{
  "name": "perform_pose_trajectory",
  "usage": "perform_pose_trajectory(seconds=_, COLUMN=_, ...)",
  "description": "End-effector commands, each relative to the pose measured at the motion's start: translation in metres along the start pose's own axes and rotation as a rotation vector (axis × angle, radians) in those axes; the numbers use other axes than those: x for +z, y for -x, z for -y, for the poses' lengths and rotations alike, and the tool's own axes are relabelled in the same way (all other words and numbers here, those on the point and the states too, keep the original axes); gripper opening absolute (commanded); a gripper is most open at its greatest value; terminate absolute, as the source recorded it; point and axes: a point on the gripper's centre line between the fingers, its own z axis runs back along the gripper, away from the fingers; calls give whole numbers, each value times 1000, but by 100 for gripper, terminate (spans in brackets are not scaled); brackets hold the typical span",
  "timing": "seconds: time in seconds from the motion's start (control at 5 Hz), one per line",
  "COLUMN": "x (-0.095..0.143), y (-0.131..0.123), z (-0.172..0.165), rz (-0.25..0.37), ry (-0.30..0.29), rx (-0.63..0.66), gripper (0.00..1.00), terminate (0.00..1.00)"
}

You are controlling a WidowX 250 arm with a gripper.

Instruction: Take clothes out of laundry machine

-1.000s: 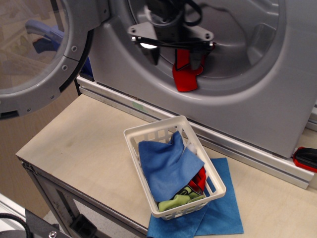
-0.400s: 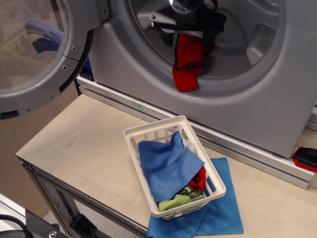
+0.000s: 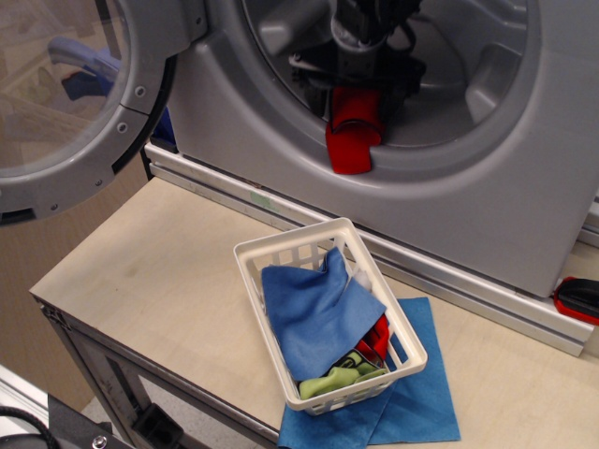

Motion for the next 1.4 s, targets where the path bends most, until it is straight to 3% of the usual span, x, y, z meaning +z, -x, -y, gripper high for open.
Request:
perform_pose_trajectory(seconds=0.0, x=2, y=-21, z=-1, rz=34, ry=4, rx=35, gripper=100, terminate=0)
perform_pose_trajectory(seconds=0.2, x=-1, y=-21, z=-4, rz=28, ry=1, rx=47, gripper=100, terminate=0)
perform_pose_trajectory(seconds=0.4, x=-4, y=-16, z=-6, rz=-28, ry=-41, rx=71, gripper=0, terminate=0)
perform_pose_trajectory(seconds=0.6, x=-3, y=-12, z=-11, rz=-33, ry=-40, rx=101, gripper=0, terminate=0)
perform_pose_trajectory(seconds=0.8, x=3, y=-15, z=-13, rz=58, ry=-38, rx=132, gripper=0, terminate=0)
perform_pose_trajectory(seconds=1.2, x=61, y=-14, z=-15, rz=79, ry=63, rx=207, gripper=0, terminate=0)
